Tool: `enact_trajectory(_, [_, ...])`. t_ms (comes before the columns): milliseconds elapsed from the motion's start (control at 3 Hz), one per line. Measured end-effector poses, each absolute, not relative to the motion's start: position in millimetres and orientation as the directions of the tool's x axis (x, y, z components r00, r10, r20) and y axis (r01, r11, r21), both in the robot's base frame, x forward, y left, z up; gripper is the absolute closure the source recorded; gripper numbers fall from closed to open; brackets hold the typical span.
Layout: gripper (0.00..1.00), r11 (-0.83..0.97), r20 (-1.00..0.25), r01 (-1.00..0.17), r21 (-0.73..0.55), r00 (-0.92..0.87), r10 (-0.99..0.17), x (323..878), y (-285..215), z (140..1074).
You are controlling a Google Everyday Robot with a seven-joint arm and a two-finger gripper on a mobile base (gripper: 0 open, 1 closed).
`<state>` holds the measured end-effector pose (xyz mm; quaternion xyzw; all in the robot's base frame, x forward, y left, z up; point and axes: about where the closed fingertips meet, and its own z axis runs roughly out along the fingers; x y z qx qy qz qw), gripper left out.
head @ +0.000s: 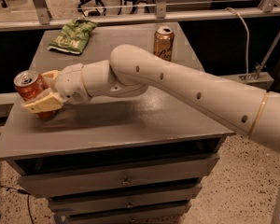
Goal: Knock coke can over
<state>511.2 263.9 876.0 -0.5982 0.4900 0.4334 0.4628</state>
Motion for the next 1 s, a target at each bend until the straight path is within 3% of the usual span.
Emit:
enact_trajectory(333, [0.86, -0.062, -0.952, -0.984, -0.166, 0.176, -0.251, 521, 241, 891])
enact_trajectory(667, [1.00, -0.069, -0.896, -0.973, -0.221, 0.231, -0.379, 536, 213, 924])
enact_trajectory(1000, [1.00, -0.098, -0.807, -0.969, -0.226, 0.242, -0.538, 563, 193, 938])
